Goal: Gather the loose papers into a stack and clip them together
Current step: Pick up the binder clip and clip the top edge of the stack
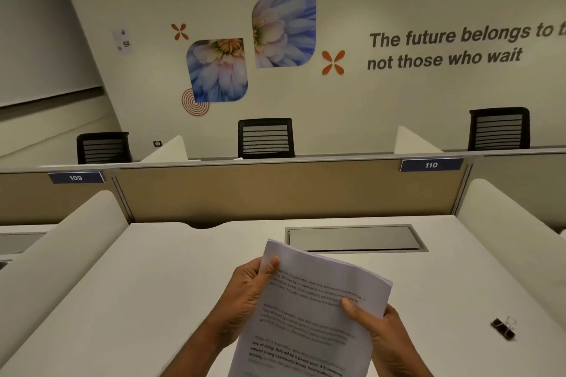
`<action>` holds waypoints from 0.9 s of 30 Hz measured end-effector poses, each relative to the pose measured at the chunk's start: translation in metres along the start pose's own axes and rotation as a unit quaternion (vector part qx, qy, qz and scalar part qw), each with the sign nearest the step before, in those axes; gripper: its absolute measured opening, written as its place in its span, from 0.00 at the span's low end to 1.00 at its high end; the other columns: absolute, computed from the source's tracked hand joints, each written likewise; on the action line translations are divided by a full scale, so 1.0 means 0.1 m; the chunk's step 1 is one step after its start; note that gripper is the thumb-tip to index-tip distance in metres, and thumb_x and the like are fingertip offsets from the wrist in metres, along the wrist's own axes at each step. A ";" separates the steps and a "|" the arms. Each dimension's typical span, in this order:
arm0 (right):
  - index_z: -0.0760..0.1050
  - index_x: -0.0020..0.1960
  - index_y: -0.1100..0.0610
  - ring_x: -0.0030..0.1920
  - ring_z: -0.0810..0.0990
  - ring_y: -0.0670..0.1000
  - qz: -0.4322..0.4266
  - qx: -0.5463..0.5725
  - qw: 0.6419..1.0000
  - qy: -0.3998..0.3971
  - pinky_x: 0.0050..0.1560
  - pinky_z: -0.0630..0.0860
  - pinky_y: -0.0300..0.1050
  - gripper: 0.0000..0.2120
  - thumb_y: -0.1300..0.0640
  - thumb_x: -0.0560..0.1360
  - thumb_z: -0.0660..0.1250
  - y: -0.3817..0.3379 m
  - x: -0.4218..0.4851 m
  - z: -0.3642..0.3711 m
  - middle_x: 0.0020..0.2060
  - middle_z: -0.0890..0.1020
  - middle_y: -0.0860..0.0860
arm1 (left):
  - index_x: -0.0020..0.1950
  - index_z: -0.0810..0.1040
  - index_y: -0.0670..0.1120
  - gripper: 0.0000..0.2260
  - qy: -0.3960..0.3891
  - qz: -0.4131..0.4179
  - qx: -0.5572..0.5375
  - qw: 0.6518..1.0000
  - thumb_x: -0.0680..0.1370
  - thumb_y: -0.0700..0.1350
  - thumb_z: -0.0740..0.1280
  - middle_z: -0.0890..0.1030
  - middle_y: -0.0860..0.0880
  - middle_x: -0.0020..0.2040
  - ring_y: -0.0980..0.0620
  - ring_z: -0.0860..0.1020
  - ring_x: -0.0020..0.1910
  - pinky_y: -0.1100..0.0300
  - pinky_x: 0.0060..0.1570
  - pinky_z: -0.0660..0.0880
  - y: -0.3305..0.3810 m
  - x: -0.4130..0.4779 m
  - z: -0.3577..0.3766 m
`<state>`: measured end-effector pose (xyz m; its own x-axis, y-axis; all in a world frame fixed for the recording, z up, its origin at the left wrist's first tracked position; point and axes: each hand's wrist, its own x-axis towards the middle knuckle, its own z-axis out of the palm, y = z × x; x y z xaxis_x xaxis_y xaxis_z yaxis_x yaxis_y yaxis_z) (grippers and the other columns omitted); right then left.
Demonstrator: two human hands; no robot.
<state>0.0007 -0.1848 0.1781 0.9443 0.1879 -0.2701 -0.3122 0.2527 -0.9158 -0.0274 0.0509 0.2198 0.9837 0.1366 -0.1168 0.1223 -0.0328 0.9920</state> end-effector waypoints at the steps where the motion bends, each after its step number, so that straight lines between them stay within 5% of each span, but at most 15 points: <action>1: 0.83 0.53 0.61 0.49 0.84 0.66 -0.009 -0.007 1.000 -0.002 0.46 0.82 0.57 0.17 0.61 0.66 0.81 -0.04 -0.02 -0.04 0.40 0.89 0.58 | 0.57 0.82 0.45 0.21 -0.004 0.008 0.007 1.000 0.77 0.59 0.63 0.87 0.46 0.46 0.46 0.85 0.44 0.56 0.45 0.83 0.05 0.00 0.06; 4: 0.84 0.55 0.55 0.48 0.84 0.62 -0.061 -0.049 0.997 -0.009 0.43 0.83 0.53 0.19 0.54 0.65 0.81 -0.25 -0.10 -0.20 0.43 0.89 0.56 | 0.57 0.83 0.43 0.18 -0.020 0.029 0.003 0.999 0.78 0.56 0.64 0.86 0.40 0.47 0.47 0.85 0.42 0.57 0.43 0.83 0.17 0.00 0.22; 8: 0.85 0.53 0.49 0.45 0.86 0.52 -0.137 -0.216 0.964 -0.076 0.43 0.79 0.44 0.06 0.51 0.78 0.72 -0.73 -0.19 -0.47 0.45 0.89 0.50 | 0.57 0.82 0.41 0.19 -0.028 0.039 0.011 0.999 0.78 0.56 0.65 0.85 0.38 0.48 0.45 0.84 0.42 0.56 0.44 0.83 0.23 -0.01 0.37; 12: 0.85 0.54 0.44 0.47 0.87 0.45 -0.137 -0.465 0.863 -0.143 0.46 0.82 0.41 0.10 0.44 0.80 0.66 -1.09 -0.14 -0.47 0.47 0.88 0.42 | 0.56 0.84 0.43 0.19 -0.039 0.034 0.052 0.997 0.79 0.58 0.65 0.85 0.38 0.50 0.36 0.84 0.48 0.52 0.48 0.82 0.22 -0.01 0.50; 14: 0.83 0.56 0.43 0.46 0.87 0.44 -0.145 -0.501 0.840 -0.150 0.45 0.83 0.41 0.13 0.40 0.79 0.64 -1.10 -0.11 -0.32 0.47 0.88 0.43 | 0.54 0.85 0.46 0.18 -0.065 0.028 0.078 0.994 0.80 0.58 0.65 0.86 0.39 0.50 0.35 0.84 0.50 0.53 0.49 0.82 0.22 0.01 0.55; 19: 0.83 0.57 0.46 0.46 0.86 0.45 -0.186 -0.413 0.887 -0.091 0.46 0.84 0.41 0.13 0.42 0.80 0.64 -0.78 -0.03 0.02 0.48 0.87 0.45 | 0.54 0.86 0.48 0.17 -0.142 0.020 0.112 0.983 0.80 0.58 0.66 0.88 0.44 0.50 0.47 0.86 0.45 0.59 0.48 0.81 0.27 0.08 0.60; 27: 0.85 0.44 0.53 0.40 0.87 0.53 -0.136 -0.307 0.941 0.035 0.45 0.85 0.50 0.12 0.49 0.80 0.68 -0.41 0.02 0.06 0.39 0.87 0.51 | 0.58 0.85 0.44 0.19 -0.269 -0.035 0.161 0.949 0.81 0.59 0.66 0.88 0.46 0.54 0.44 0.87 0.51 0.55 0.53 0.81 0.18 0.38 0.49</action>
<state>0.0151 -0.1889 0.2173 0.9919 0.1270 0.0005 0.0411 -0.3172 -0.9475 0.0183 0.0069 0.2312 0.8864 -0.3719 -0.2755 0.1387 -0.3545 0.9247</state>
